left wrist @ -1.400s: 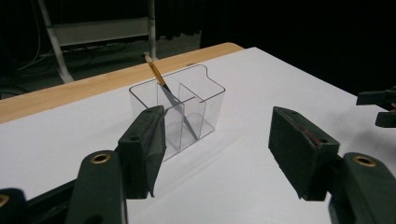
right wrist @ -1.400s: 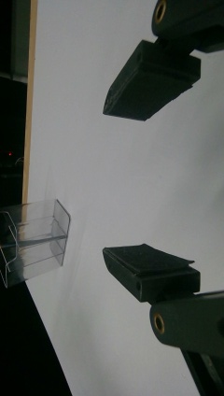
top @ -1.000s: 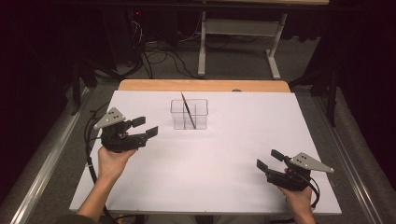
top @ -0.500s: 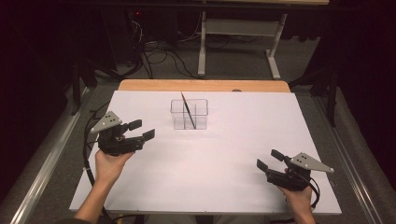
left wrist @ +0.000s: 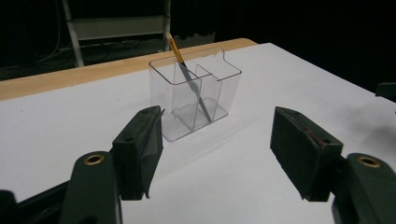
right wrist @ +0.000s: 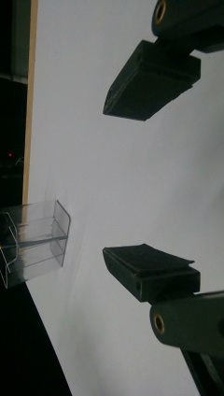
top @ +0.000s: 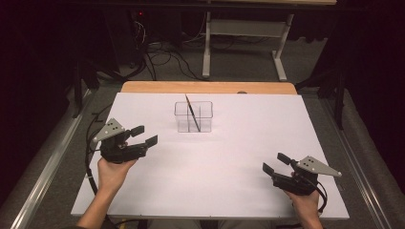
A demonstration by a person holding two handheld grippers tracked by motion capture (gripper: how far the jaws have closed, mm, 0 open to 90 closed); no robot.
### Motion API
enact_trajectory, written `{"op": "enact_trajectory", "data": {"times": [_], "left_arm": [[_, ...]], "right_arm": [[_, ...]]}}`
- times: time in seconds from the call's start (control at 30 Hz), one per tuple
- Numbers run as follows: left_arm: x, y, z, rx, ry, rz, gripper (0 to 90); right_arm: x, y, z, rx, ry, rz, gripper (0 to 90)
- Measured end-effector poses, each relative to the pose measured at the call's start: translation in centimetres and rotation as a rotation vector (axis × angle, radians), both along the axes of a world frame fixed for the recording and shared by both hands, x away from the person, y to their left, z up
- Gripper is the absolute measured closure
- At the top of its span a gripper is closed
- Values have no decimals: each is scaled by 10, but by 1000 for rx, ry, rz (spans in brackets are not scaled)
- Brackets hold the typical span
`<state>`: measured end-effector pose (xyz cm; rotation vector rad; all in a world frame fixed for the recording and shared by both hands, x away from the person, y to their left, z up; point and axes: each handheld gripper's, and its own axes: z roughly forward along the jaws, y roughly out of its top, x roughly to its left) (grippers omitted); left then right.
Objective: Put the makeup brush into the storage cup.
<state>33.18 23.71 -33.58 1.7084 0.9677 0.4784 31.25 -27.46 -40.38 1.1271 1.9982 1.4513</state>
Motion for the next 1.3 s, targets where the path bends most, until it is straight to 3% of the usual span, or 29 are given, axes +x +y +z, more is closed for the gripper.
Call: {"op": "enact_trajectory", "data": {"times": [0.67,1.3], "left_arm": [[-2,0,-15,22,32,15,356],[-5,1,-28,-1,53,22,363]], "right_arm": [[0,0,0,-2,-2,-2,287],[-1,1,0,-4,-2,2,287]]}}
